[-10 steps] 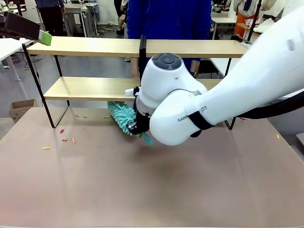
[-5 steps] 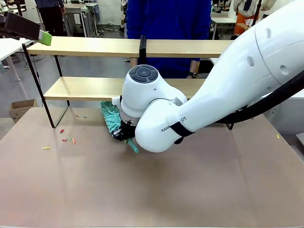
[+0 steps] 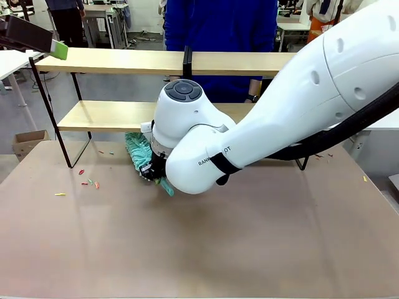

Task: Clean the shelves.
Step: Clean another randomly selected level of the Shelf with the Duster.

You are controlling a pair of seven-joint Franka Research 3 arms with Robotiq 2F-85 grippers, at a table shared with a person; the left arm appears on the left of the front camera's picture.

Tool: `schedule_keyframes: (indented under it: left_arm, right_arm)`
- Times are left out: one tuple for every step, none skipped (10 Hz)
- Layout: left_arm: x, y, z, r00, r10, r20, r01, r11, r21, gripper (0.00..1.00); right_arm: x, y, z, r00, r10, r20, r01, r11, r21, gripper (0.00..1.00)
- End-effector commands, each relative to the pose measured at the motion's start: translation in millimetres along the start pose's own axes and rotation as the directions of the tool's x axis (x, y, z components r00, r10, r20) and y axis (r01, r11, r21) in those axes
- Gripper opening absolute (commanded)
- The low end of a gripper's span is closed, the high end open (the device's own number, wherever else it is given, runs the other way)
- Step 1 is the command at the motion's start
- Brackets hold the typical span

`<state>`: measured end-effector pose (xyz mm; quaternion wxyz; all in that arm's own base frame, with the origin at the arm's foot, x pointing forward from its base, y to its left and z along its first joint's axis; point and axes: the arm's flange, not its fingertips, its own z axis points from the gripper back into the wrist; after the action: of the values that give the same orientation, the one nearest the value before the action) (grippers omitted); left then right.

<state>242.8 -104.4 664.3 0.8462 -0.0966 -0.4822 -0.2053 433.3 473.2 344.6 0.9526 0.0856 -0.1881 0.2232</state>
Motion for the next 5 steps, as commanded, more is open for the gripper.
schedule_keyframes:
  left_arm:
    - [0.1, 0.3, 1.0, 1.000, 0.002, 0.003, -0.002, 1.000, -0.001, 1.00]
    - [0.1, 0.3, 1.0, 1.000, 0.002, 0.003, -0.002, 1.000, -0.001, 1.00]
    - [0.1, 0.3, 1.0, 1.000, 0.002, 0.003, -0.002, 1.000, -0.001, 1.00]
    - [0.1, 0.3, 1.0, 1.000, 0.002, 0.003, -0.002, 1.000, -0.001, 1.00]
    - [0.1, 0.3, 1.0, 1.000, 0.002, 0.003, -0.002, 1.000, -0.001, 1.00]
  right_arm:
    - [16.8, 12.6, -5.3, 0.998, 0.056, -0.016, -0.055, 0.998, 0.038, 0.12]
    - [19.2, 19.2, -8.1, 0.997, 0.072, -0.020, -0.071, 0.996, 0.053, 0.12]
    - [22.0, 25.3, -10.4, 0.996, 0.084, -0.019, -0.082, 0.995, 0.062, 0.12]
    - [24.4, 28.4, -11.4, 0.996, 0.090, -0.018, -0.089, 0.994, 0.064, 0.12]
    - [28.2, 31.9, -12.4, 0.995, 0.100, -0.017, -0.098, 0.992, 0.077, 0.12]
